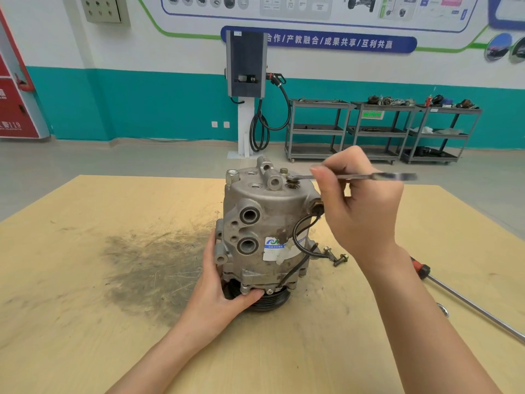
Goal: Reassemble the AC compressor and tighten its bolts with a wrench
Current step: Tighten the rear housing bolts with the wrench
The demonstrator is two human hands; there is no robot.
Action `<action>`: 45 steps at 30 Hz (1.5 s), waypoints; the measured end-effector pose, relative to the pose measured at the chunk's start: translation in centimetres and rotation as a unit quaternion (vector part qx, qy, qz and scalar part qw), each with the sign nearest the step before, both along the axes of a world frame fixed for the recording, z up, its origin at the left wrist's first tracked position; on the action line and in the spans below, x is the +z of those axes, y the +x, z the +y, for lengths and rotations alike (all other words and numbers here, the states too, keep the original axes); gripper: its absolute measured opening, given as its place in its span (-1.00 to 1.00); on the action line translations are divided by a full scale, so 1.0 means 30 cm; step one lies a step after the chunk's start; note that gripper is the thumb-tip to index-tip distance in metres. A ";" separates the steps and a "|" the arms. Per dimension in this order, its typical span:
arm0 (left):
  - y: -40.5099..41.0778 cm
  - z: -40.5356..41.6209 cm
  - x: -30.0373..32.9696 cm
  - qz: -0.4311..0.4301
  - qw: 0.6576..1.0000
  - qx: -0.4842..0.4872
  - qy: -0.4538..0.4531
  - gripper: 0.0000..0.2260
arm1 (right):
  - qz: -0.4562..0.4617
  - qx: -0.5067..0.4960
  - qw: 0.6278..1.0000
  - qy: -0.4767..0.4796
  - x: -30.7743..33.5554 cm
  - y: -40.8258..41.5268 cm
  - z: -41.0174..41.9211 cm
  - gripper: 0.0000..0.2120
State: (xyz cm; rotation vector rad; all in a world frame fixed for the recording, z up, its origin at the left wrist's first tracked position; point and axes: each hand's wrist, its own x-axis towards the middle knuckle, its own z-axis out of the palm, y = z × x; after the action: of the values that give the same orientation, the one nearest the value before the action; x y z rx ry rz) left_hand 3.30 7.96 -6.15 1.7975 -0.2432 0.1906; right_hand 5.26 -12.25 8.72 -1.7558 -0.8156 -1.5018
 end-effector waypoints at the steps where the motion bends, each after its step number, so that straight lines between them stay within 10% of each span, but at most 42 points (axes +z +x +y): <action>1: -0.002 -0.001 0.003 -0.001 1.000 -0.001 -0.001 0.11 | -0.012 -0.020 1.000 -0.010 0.004 -0.004 0.003 -0.55; 22: -0.005 0.000 0.010 0.007 1.000 -0.004 0.013 0.13 | -0.011 0.003 0.988 -0.151 0.036 -0.022 -0.004 -0.64; 27: 0.002 -0.002 0.004 0.007 1.000 0.000 0.014 0.07 | 0.088 0.058 0.994 0.002 0.032 -0.006 -0.008 -0.73; 34: 0.008 0.000 -0.003 0.000 1.000 0.012 0.011 0.02 | 0.334 0.289 0.831 0.338 0.053 0.025 -0.055 -0.71; 45: 0.012 0.004 -0.018 -0.007 1.000 0.001 0.004 0.14 | 0.481 0.372 0.686 0.399 0.028 0.062 -0.062 -0.72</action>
State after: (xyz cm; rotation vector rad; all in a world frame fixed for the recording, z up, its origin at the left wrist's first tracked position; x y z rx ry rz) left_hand 3.67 8.07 -6.70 1.8042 -0.2524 0.2043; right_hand 7.12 -14.12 9.55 -1.0224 -0.1524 -0.1480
